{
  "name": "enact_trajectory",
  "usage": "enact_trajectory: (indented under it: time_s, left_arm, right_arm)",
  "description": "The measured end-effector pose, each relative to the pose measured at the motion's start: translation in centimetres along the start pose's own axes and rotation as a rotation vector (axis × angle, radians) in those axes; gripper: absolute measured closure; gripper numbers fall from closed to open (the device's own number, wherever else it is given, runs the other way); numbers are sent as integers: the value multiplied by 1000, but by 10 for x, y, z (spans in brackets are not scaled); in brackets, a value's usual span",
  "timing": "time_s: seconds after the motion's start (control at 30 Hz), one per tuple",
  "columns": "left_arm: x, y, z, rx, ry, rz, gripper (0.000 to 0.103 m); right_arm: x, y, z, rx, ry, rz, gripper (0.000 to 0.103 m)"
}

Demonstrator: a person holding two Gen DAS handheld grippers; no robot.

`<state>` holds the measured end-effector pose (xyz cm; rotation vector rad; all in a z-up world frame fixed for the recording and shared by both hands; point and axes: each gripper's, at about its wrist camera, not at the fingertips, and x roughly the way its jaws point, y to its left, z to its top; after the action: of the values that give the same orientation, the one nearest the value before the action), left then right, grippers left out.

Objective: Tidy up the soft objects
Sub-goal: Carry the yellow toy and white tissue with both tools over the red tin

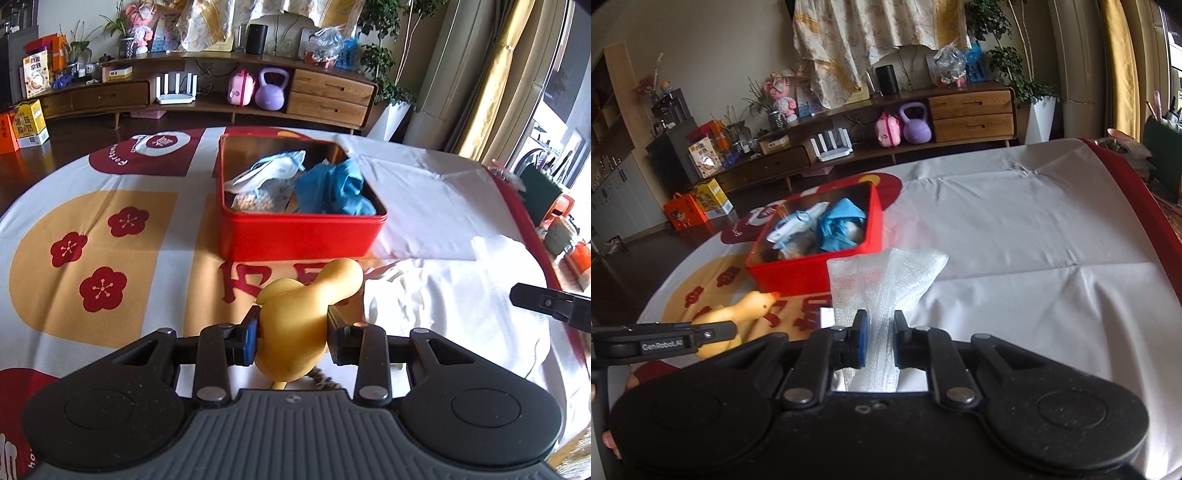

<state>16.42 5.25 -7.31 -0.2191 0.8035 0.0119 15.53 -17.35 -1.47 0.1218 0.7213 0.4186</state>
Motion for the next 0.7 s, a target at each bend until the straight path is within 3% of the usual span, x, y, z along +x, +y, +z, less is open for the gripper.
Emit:
enact_trajectory:
  time_s: [0.37,0.7]
  left_arm:
    - [-24,-22,21,27,-55,-56,68]
    - [-36,-31,58,37,-133,-67,68]
  right_arm:
    - [-9,33,29,-54,-55,71,91]
    - [-1,49,68,-121,-106,72,91]
